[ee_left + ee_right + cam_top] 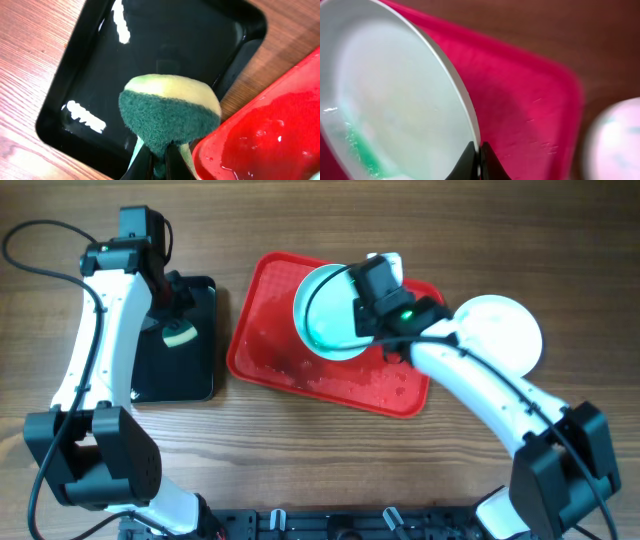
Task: Clean dirty plates on tray and stack at the side
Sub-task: 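Lift the last plate and stack it on the right-side pile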
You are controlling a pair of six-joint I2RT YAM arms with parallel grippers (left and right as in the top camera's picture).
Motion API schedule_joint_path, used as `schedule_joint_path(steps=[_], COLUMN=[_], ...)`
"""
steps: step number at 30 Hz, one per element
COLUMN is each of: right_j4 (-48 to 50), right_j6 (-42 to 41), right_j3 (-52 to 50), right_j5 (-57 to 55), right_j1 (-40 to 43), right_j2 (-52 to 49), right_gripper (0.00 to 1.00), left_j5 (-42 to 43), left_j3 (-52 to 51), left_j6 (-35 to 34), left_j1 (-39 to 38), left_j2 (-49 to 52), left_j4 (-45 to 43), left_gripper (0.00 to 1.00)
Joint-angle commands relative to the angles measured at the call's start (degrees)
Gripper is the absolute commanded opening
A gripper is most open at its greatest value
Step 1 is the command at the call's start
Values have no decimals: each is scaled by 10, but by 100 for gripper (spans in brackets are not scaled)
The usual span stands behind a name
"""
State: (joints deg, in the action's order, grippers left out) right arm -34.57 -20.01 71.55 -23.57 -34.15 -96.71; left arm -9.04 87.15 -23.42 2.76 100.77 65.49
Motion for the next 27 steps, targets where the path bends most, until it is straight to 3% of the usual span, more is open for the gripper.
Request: schedule_joint_path(steps=[1,7,17,22,27], right_j4=[-2,7,13,2,-64], right_j6=[35,36,64,53,-75], right_j3=[13,13,13,13,13], right_j5=[-300,-576,-619,-443,-160], right_j1=[-81,-203,-227,-211,-141], right_j2=[5,5,5,6,42], right_gripper=[4,4,4,4,4], left_j5=[7,7,7,7,7], left_j3=[-28,-44,-44,-44,-44], left_j6=[4,4,4,5,5], left_j1=[3,3,3,3,3], left_j2=[5,5,5,5,5], left_j4=[-21,-34,-34,-34,-33], left_gripper=[4,4,4,4,4])
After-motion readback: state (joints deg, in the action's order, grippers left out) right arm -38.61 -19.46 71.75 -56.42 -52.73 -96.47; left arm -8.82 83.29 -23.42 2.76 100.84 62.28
